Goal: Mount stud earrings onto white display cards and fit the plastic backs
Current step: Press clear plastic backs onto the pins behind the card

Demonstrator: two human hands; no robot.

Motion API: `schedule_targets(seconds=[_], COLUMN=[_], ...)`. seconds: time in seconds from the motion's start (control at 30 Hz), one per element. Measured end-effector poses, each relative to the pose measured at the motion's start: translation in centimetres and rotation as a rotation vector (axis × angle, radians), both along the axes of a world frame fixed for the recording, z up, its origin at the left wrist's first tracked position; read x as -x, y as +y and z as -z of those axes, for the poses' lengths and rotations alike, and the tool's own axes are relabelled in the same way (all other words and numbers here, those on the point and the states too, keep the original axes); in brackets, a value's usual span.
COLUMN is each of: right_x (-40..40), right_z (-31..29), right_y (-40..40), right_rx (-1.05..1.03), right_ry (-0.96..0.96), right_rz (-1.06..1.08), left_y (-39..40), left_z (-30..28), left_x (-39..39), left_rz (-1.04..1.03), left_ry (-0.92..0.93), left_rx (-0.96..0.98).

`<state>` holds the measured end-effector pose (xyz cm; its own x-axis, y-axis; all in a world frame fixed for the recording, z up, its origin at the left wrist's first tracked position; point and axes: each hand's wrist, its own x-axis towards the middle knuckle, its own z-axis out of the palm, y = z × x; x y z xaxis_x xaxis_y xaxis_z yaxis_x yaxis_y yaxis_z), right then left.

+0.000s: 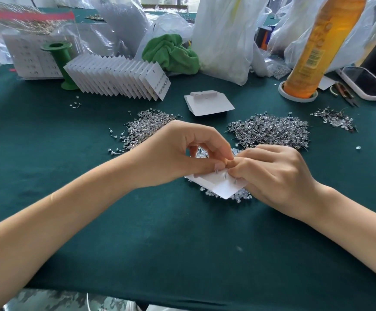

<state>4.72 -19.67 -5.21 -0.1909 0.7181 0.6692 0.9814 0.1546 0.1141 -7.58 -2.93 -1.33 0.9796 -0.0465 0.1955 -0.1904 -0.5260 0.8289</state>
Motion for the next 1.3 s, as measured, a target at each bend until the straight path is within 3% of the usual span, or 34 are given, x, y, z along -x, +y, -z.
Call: schedule_targets(seconds=[0.4, 1.3], right_x=[0.19, 0.39], right_z=[-0.01, -0.04], right_y=[0.19, 0.14], right_rx=[-0.087, -0.099], right_ry=[0.024, -0.052], right_rz=[0.028, 0.06], left_y=[-0.09, -0.21], left_z=[-0.08, 0.12], left_x=[0.05, 0.17], left_rz=[-0.066, -0.034], left_ry=[-0.046, -0.059], left_rx=[0.066, -0.029])
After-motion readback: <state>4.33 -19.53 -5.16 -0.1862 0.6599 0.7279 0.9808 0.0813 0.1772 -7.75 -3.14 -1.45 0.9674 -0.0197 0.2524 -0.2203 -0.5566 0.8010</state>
